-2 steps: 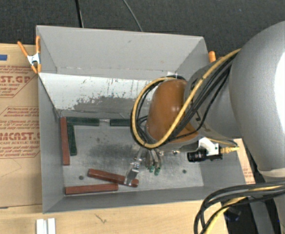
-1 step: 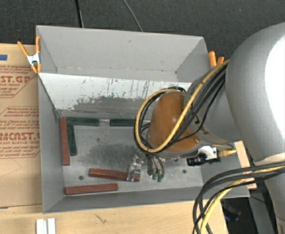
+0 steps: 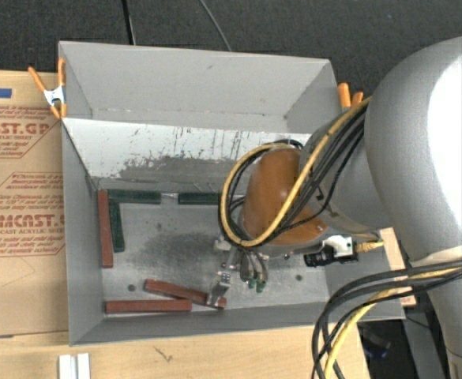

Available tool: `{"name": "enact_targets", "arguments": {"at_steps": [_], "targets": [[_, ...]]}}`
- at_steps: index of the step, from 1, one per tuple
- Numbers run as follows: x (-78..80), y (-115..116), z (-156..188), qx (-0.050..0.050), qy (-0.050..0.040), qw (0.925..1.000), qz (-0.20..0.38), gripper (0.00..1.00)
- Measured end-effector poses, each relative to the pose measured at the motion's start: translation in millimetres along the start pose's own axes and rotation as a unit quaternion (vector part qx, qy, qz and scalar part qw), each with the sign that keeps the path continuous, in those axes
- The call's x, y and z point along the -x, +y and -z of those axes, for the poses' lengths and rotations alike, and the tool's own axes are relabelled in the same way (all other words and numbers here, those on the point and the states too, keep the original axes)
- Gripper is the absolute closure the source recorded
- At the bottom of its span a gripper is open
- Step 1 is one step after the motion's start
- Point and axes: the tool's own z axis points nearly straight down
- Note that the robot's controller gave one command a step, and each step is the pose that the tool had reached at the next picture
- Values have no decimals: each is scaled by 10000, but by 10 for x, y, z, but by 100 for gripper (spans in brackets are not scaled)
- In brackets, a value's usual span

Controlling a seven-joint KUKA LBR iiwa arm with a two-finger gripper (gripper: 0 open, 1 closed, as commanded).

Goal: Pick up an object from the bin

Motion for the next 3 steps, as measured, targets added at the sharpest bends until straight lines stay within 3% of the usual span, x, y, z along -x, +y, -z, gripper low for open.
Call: {"name": "enact_targets", "arguments": {"at_steps": [1,2,3], "targets": [[0,0,1,0,-1,10000,-1,0],[-153,585,5,-37,108,9986,520,100],[-153,585,5,-37,108,9986,520,100]]}}
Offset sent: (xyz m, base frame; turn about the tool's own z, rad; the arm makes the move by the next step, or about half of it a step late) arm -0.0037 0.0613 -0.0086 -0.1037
